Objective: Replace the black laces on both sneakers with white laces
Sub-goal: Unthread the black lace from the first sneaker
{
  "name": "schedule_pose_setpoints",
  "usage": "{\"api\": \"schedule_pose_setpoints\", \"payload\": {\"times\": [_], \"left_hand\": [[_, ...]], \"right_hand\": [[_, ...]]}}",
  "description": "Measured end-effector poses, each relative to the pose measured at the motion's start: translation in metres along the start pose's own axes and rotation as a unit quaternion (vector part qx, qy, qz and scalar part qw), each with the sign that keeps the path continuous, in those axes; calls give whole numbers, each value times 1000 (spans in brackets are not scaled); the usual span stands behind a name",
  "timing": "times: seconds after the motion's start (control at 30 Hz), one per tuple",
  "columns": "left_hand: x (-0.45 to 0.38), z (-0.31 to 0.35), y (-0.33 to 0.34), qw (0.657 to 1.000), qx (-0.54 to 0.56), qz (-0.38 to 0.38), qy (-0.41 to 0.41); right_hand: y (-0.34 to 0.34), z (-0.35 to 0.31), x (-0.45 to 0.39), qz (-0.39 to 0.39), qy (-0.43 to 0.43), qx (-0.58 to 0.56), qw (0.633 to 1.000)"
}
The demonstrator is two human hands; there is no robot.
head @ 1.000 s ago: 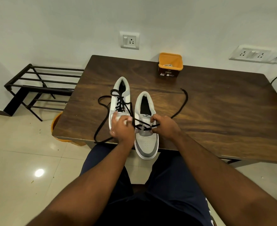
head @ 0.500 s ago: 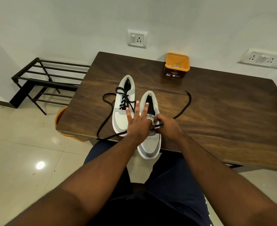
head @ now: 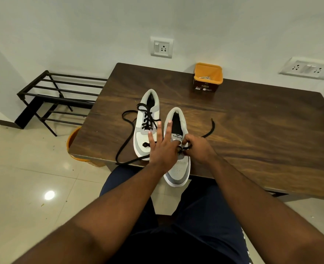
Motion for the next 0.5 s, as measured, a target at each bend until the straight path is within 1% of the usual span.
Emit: {"api": "schedule_pose_setpoints", "payload": {"times": [0.07,0.1,0.13,0.17,0.2,0.23,0.27,0.3,0.33,0.37,0.4,0.43,0.47,0.5], "left_hand": [[-2,-1,8,1000,2,-21,-6],[-3,-3,8,1000,23,-13,-6],[-2,-4,7,998,58,8,-5],[1,-7,3,994,102,47,-9],[4,-16,-3,982,156,108,-27],[11,-33,-13,956,206,195,-74],[25,-56,-22,910,252,292,-150],[42,-80,-28,848,293,373,-236],[59,-99,-29,787,321,419,-320],[69,-110,-25,750,335,415,-391],[71,-113,-26,751,327,391,-420],[64,-109,-34,795,287,371,-385],[48,-94,-46,861,231,344,-296],[29,-68,-53,925,168,289,-183]], "right_hand": [[0,1,0,0,2,0,1000],[-1,1,0,0,2,-2,1000],[0,1,-2,-2,4,-1,1000],[0,1,-2,-4,3,4,1000],[-1,1,-3,-4,3,13,1000],[-1,1,-4,-6,1,19,1000],[-1,0,-4,-8,0,20,1000],[0,1,-4,-9,1,20,1000],[1,3,-4,-8,5,23,1000],[1,3,-4,-6,7,27,1000],[2,4,-4,-7,9,29,1000],[3,5,-5,-7,10,30,999],[4,5,-5,-5,10,31,999],[4,4,-6,-3,10,34,999]]}}
Point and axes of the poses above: each hand's wrist, its own x-axis away from the middle knuckle, its own y-axis out of the palm, z = x × y, the point moved 10 cm from there along -x, towards the middle knuckle, and after that the axes turned 10 degrees about y, right-handed, at the moved point
